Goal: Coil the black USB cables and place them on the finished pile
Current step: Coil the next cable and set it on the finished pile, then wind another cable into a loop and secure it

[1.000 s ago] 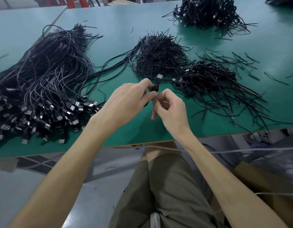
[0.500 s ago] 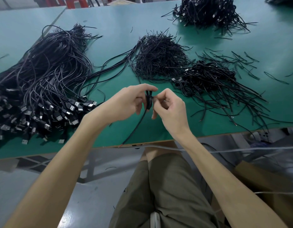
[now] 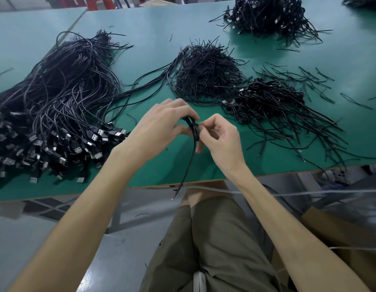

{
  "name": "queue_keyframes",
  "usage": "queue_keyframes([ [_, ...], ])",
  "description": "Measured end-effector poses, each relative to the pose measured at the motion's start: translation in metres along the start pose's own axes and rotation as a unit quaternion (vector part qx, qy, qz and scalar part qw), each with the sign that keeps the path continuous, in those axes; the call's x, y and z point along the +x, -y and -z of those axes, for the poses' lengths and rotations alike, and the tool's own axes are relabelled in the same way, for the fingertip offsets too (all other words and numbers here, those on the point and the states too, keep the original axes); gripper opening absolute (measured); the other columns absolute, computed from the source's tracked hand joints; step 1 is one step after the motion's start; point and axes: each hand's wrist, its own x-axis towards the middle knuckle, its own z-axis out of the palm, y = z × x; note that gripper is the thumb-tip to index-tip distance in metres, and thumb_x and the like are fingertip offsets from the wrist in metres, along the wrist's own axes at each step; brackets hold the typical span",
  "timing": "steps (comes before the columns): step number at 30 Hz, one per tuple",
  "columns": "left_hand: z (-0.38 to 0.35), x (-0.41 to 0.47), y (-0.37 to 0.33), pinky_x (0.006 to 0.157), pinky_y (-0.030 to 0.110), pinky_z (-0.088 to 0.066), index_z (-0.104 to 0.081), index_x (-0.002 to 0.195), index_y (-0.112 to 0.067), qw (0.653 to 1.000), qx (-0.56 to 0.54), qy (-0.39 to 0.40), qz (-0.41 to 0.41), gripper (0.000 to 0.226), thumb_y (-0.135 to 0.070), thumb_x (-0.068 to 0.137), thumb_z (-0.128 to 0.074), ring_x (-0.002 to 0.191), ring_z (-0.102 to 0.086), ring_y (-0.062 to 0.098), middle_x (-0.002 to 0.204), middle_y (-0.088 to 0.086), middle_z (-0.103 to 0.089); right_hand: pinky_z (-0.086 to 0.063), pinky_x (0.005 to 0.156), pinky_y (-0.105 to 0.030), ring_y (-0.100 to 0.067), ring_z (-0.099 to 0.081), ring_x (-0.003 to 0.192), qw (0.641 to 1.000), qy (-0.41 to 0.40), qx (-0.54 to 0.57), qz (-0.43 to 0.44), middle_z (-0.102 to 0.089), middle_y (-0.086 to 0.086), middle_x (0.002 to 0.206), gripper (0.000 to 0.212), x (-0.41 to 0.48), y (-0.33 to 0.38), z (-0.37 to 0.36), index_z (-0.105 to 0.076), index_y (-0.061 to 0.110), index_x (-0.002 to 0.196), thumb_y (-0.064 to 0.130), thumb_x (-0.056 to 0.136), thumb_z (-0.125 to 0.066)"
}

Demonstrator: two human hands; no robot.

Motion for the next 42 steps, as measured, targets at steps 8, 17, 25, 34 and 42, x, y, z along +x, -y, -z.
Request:
queue_keyframes([
  [8,-0.003,-0.001,0.005,0.083,0.035,-0.039,-0.073,0.105,-0.017,1.000,-0.016,-0.018,0.002,0.015,-0.026,0.097,-0.064,0.093,-0.050,0.019,0.093,-0.010,-0.061,-0.047,0.060,-0.027,-0.024,-0.068,0.055,0.999,0.021,0.028,0.002,-0.067,-0.003,0.062,0.017,0.002,-0.003,0.001,-0.059,0.017,0.081,0.024,0.093,-0.068],
  [17,-0.015,-0.002,-0.013,0.048,0.023,-0.044,-0.049,0.112,-0.031,0.978,-0.169,-0.020,0.120,0.014,-0.043,0.104,-0.050,0.050,-0.054,0.008,0.069,-0.015,-0.072,-0.053,0.062,-0.049,-0.030,-0.064,0.050,0.998,-0.003,0.063,-0.014,-0.065,-0.009,0.062,0.016,0.004,-0.009,0.004,-0.055,0.009,0.080,0.010,0.095,-0.060],
  [25,-0.029,0.005,-0.033,0.042,0.021,-0.040,-0.048,0.124,-0.009,0.862,-0.424,-0.046,0.275,0.020,-0.016,0.106,-0.042,0.041,-0.049,0.013,0.052,-0.001,-0.064,-0.055,0.058,-0.045,-0.029,-0.066,0.054,1.000,-0.012,0.022,0.014,-0.070,-0.003,0.067,0.017,0.001,-0.007,0.002,-0.056,0.009,0.081,0.009,0.096,-0.062],
  [34,-0.018,0.002,-0.028,0.052,0.019,-0.042,-0.066,0.100,-0.017,0.916,-0.331,0.033,0.223,0.014,-0.027,0.103,-0.057,0.055,-0.056,0.009,0.065,-0.009,-0.067,-0.042,0.050,-0.016,-0.020,-0.067,0.053,0.998,-0.036,0.045,-0.004,-0.071,-0.001,0.069,0.012,0.003,-0.011,0.001,-0.065,0.011,0.091,0.020,0.099,-0.063],
  [42,-0.017,0.000,-0.016,0.067,0.044,-0.054,-0.071,0.099,-0.013,0.927,-0.280,-0.043,0.247,0.011,-0.021,0.099,-0.062,0.062,-0.057,0.019,0.065,0.003,-0.067,-0.041,0.054,-0.031,-0.024,-0.071,0.061,0.998,-0.039,0.043,-0.024,-0.073,-0.001,0.088,0.008,0.003,-0.011,0.000,-0.065,0.020,0.097,0.028,0.094,-0.068],
])
